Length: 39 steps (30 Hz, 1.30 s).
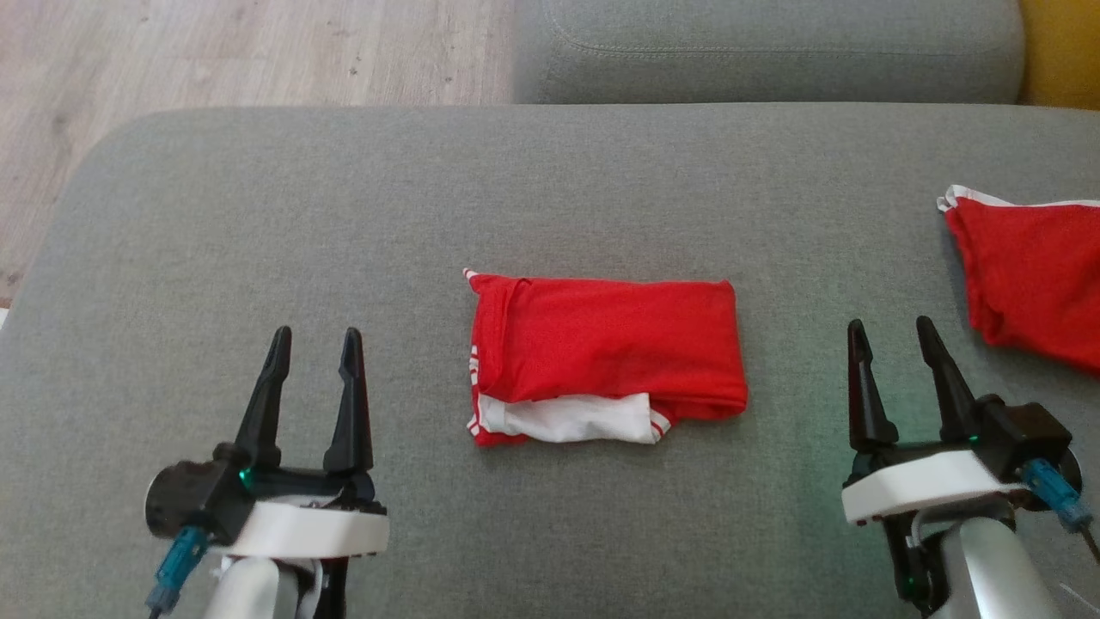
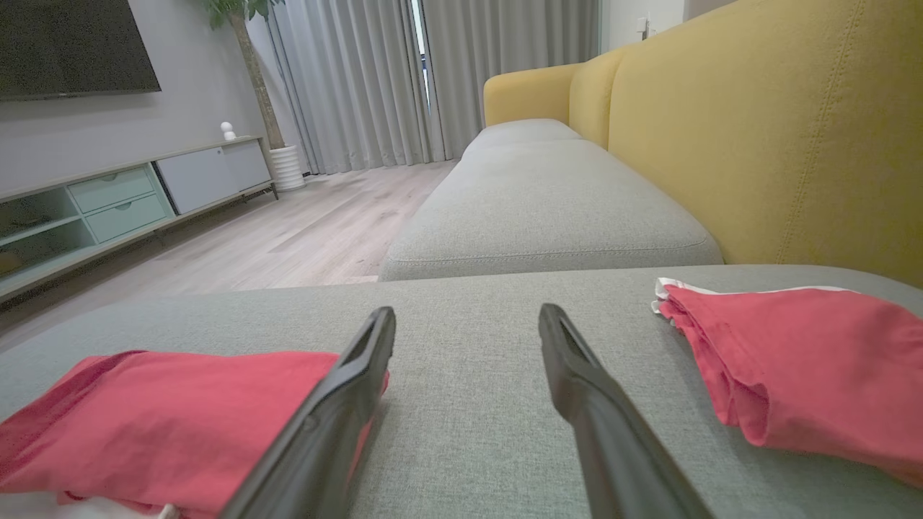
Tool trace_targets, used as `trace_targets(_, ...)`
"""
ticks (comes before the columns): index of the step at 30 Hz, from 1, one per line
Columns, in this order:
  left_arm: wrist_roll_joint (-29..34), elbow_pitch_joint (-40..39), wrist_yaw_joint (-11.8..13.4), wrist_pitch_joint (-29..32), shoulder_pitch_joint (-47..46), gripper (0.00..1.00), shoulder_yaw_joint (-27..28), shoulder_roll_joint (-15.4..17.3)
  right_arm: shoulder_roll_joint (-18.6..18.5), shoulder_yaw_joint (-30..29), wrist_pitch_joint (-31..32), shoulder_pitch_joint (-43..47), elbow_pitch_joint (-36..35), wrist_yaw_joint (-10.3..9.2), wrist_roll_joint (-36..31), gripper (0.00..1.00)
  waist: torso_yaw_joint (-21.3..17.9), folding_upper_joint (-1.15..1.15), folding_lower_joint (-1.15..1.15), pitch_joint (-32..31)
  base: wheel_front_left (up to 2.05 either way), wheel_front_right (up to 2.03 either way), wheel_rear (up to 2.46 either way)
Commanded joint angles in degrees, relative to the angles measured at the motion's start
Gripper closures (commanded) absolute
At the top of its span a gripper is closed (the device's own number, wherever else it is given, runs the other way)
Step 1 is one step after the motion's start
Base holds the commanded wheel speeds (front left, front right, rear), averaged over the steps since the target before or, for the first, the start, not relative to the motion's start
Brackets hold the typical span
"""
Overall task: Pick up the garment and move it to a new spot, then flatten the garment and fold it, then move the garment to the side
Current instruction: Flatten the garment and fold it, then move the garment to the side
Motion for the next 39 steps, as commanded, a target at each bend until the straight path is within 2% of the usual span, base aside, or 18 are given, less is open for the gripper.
trace_targets(1, 0.0, -1.7, 0.1, -0.5, -1.3, 0.00, 2.1, 0.1, -0.1, 1.5, -0.6, -1.7, -2.3, -0.05, 0.3, 0.00, 0.2, 0.00, 0.00, 0.1, 0.00, 0.00, 0.00)
trace_targets(13, -1.1, -2.8, 0.1, -0.5, -3.7, 0.00, -0.5, 0.1, -0.1, 3.4, 0.9, -5.3, 0.8, -0.05, 0.0, 0.00, 3.4, 0.00, 0.00, 2.3, 0.00, 0.00, 0.00)
trace_targets(16, -1.3, -2.7, 0.1, -0.5, -4.3, 0.00, -1.3, 0.1, -0.1, 4.8, 3.5, -6.9, 3.3, -0.05, -0.1, 0.00, 4.6, 0.00, 0.00, 3.6, 0.00, 0.00, 0.00)
trace_targets(23, -2.3, -2.3, 0.1, -0.5, -5.6, 0.00, -2.7, 0.1, -0.1, 8.1, 9.6, -10.3, 11.2, -0.05, 4.7, 0.00, 7.7, 0.00, 0.00, 6.4, 0.00, 0.00, 0.00)
trace_targets(31, -1.9, -2.0, 0.1, -0.5, -6.4, 0.00, -2.7, 0.1, -0.1, 11.3, 11.1, -12.8, 18.6, -0.05, 6.7, 0.00, 8.4, 0.00, 0.00, 7.2, 0.00, 0.00, 0.00)
trace_targets(32, -1.8, -1.9, 0.1, -0.5, -6.5, 0.00, -2.7, 0.1, -0.1, 11.8, 10.9, -13.1, 19.1, -0.05, 6.5, 0.16, 8.2, 0.00, 0.00, 7.2, 0.00, 0.00, 0.00)
trace_targets(33, -1.7, -1.9, 0.1, -0.5, -6.5, 0.00, -2.5, 0.1, -0.1, 12.2, 10.6, -13.4, 19.5, -0.05, 6.0, 0.68, 8.0, 0.00, 0.00, 7.1, 0.00, 0.00, 0.00)
trace_targets(34, -1.6, -1.8, 0.1, -0.5, -6.5, 0.00, -2.5, 0.1, -0.1, 12.7, 10.2, -13.7, 19.9, -0.05, 5.2, 1.00, 7.7, 0.00, 0.00, 6.9, 0.00, 0.00, 0.00)
trace_targets(39, -1.3, -2.0, 0.1, -0.5, -6.0, 0.00, -2.7, 0.1, -0.1, 13.4, 7.8, -14.9, 19.8, -0.05, 0.4, 1.00, 5.5, 0.00, 0.00, 5.4, 0.00, 0.00, 0.00)
